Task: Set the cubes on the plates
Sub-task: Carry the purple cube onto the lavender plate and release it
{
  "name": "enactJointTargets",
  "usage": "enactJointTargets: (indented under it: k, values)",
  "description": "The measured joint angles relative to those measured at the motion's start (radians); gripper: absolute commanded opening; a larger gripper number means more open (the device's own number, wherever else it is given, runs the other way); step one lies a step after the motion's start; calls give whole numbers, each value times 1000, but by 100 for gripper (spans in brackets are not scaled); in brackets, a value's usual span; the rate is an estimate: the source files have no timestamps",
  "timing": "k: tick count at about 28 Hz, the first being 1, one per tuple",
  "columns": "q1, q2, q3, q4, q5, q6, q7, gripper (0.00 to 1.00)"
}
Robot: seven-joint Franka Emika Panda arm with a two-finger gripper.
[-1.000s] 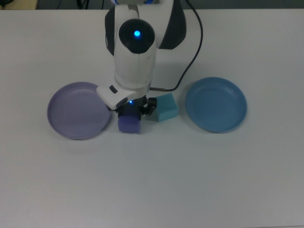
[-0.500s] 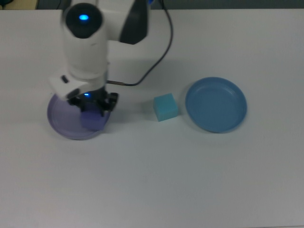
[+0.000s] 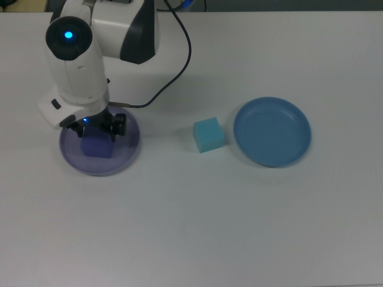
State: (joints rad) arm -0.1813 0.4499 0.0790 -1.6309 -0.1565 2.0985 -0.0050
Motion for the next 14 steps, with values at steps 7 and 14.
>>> enactJointTargets:
  k: [7, 14]
  values:
    - [46, -23, 14, 5, 1, -1, 0, 100]
    - [191, -34, 22, 5, 1, -42, 2, 100]
